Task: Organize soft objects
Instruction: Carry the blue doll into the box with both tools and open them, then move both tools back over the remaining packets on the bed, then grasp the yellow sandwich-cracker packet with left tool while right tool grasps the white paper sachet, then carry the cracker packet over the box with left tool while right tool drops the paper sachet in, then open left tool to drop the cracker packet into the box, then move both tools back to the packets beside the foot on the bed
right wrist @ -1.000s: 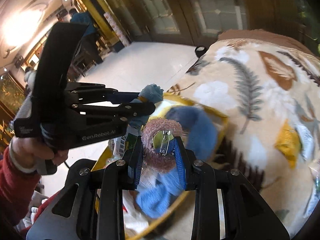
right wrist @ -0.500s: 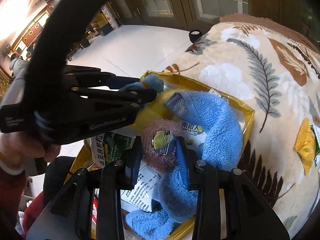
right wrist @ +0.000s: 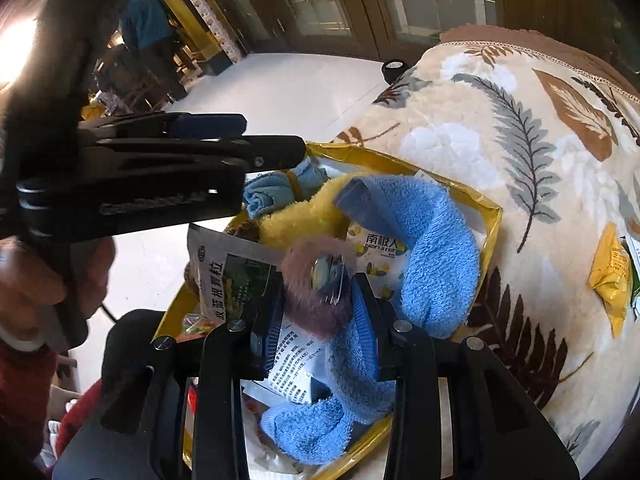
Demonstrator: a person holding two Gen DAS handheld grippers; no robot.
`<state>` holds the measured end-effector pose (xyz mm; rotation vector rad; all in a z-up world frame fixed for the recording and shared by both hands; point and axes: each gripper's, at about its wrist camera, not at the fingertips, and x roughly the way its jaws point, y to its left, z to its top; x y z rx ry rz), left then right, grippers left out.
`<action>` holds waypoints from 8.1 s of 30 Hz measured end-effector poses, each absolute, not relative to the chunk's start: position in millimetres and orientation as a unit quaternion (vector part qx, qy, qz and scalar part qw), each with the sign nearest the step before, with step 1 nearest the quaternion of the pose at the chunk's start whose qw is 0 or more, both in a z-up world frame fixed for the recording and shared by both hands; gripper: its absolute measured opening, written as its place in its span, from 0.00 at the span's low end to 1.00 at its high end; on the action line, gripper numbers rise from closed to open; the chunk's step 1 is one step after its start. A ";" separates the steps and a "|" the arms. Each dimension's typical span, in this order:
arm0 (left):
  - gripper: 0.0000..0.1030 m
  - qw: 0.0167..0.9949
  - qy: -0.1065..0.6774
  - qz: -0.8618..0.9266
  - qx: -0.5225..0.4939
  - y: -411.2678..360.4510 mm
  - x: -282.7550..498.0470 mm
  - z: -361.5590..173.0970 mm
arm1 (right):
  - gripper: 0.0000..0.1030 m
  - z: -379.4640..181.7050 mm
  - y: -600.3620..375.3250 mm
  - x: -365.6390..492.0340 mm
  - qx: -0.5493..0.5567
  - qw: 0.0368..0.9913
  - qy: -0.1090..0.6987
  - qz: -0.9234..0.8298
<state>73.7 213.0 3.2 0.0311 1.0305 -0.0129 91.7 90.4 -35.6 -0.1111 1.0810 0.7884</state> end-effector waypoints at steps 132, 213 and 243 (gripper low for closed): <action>0.50 0.859 0.509 -0.047 -0.037 121.5 -25.5 -1.5 | 0.37 -10.6 -46.3 65.8 0.054 0.821 0.487 0.293; 0.72 0.864 0.498 -0.071 -0.008 20.6 23.2 -22.7 | 0.57 -27.5 -210.6 31.2 0.158 0.845 0.481 0.174; 0.72 0.806 0.555 -0.207 -0.029 -88.6 159.2 -51.9 | 0.57 -46.7 -246.1 106.4 0.056 0.861 0.490 0.127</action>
